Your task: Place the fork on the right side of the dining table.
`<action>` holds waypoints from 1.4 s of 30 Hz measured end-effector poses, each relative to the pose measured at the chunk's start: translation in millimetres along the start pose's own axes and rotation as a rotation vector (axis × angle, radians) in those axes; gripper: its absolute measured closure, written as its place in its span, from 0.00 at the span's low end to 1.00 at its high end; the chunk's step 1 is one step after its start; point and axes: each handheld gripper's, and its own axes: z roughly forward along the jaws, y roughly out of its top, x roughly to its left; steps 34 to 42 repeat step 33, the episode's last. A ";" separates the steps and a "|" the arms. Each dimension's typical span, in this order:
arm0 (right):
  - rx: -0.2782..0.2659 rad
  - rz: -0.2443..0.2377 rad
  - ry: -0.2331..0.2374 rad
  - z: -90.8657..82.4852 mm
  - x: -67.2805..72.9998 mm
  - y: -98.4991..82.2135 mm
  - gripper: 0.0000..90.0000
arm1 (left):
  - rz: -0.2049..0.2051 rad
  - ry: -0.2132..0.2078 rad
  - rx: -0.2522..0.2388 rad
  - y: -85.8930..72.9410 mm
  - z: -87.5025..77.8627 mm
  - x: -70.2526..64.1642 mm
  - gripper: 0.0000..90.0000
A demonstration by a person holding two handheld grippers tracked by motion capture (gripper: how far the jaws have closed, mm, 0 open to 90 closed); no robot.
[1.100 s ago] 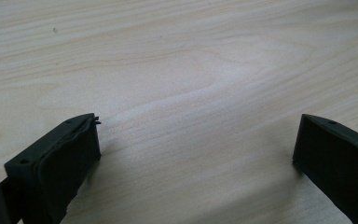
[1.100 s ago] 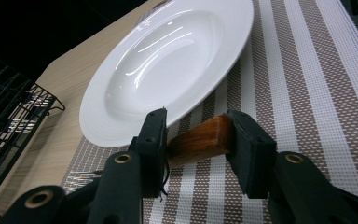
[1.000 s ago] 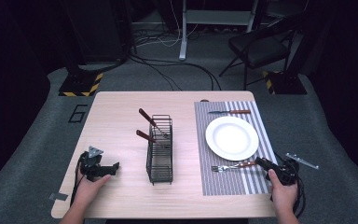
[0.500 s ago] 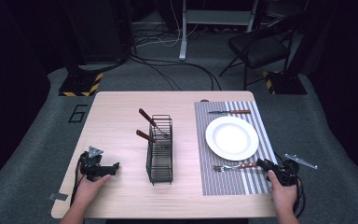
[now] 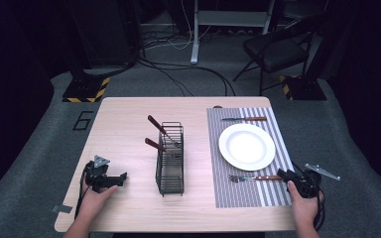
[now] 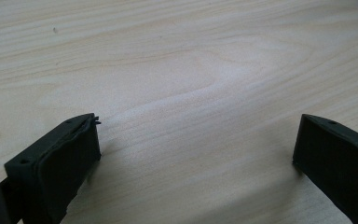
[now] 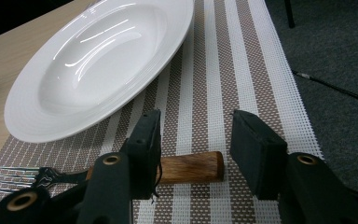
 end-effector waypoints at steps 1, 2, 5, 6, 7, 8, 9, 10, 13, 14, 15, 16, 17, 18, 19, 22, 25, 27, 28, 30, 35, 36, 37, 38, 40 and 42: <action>-0.001 -0.004 0.002 -0.2 -0.3 0.2 0.57 | 0.001 0.000 0.000 0.0 0.0 0.0 0.00; -0.007 -0.011 -0.010 -2.4 -0.1 0.9 0.57 | 0.000 -0.001 0.000 0.0 0.0 0.0 0.00; -0.029 -0.044 -0.049 -7.1 1.6 3.5 0.56 | 0.001 0.001 0.003 0.2 -0.1 0.0 0.00; -0.029 -0.044 -0.049 -7.1 1.6 3.5 0.56 | 0.001 0.001 0.003 0.2 -0.1 0.0 0.00; -0.033 -0.039 -0.050 -8.8 2.0 4.1 0.56 | 0.000 0.001 0.001 0.1 0.0 -0.1 0.00; -0.039 -0.039 -0.046 -9.5 1.2 4.6 0.56 | -0.001 0.000 0.000 0.1 0.1 -0.1 0.00; -0.039 -0.041 -0.039 -9.4 0.5 4.7 0.56 | 0.000 0.001 0.002 0.2 0.0 -0.1 0.00; -0.039 -0.041 -0.039 -9.4 0.5 4.7 0.56 | 0.000 0.000 0.000 0.1 0.1 -0.1 0.00; -0.039 -0.040 -0.028 -9.8 2.0 5.6 0.56 | -0.001 0.001 0.001 0.2 0.0 -0.1 0.00; -0.042 -0.048 -0.028 -10.2 3.1 6.1 0.55 | 0.001 0.001 0.002 0.2 0.0 0.0 0.00; -0.043 -0.046 -0.021 -10.8 4.9 6.5 0.55 | 0.000 0.001 0.002 0.2 0.0 -0.1 0.00; -0.042 -0.056 -0.014 -11.1 6.2 7.0 0.55 | 0.000 0.001 0.002 0.2 0.0 -0.1 0.00; -0.042 -0.061 -0.007 -11.7 9.4 7.4 0.55 | 0.000 0.000 0.000 0.1 0.1 -0.1 0.00; -0.041 -0.072 0.000 -11.8 11.0 7.8 0.55 | 0.000 0.001 0.002 0.2 0.0 -0.1 0.00; -0.038 -0.074 0.006 -12.2 14.4 8.0 0.55 | -0.001 0.001 0.002 0.2 0.0 -0.1 0.00; -0.032 -0.120 0.037 -12.6 24.2 8.7 0.54 | 0.000 0.001 0.002 0.2 0.0 -0.1 0.00; -0.025 -0.158 0.063 -12.4 35.5 8.3 0.54 | 0.000 0.001 0.002 0.2 0.0 -0.1 0.00; -0.012 -0.183 0.086 -11.8 44.0 7.9 0.53 | 0.001 0.002 0.002 0.2 0.0 -0.1 0.00; -0.009 -0.196 0.098 -11.1 47.5 7.3 0.52 | 0.000 0.001 0.002 0.2 0.0 -0.1 0.00; 0.000 -0.228 0.115 -9.9 55.3 6.3 0.51 | -0.002 0.001 -0.002 0.0 0.2 -0.3 0.00; 0.000 -0.274 0.148 -8.9 65.1 5.3 0.49 | -0.007 0.009 0.001 -0.3 -0.3 -1.0 0.00; 0.000 -0.274 0.148 -8.9 65.1 5.3 0.49 | -0.007 0.009 0.001 -0.3 -0.3 -1.0 0.00; 0.000 -0.274 0.148 -8.9 65.1 5.3 0.49 | -0.007 0.009 0.001 -0.3 -0.3 -1.0 0.00; 0.000 -0.274 0.148 -8.9 65.1 5.3 0.49 | -0.007 0.009 0.001 -0.3 -0.3 -1.0 0.00; 0.000 -0.274 0.148 -8.9 65.1 5.3 0.49 | -0.007 0.009 0.001 -0.3 -0.3 -1.0 0.00; 0.000 -0.274 0.148 -8.9 65.1 5.3 0.49 | -0.007 0.009 0.001 -0.3 -0.3 -1.0 0.00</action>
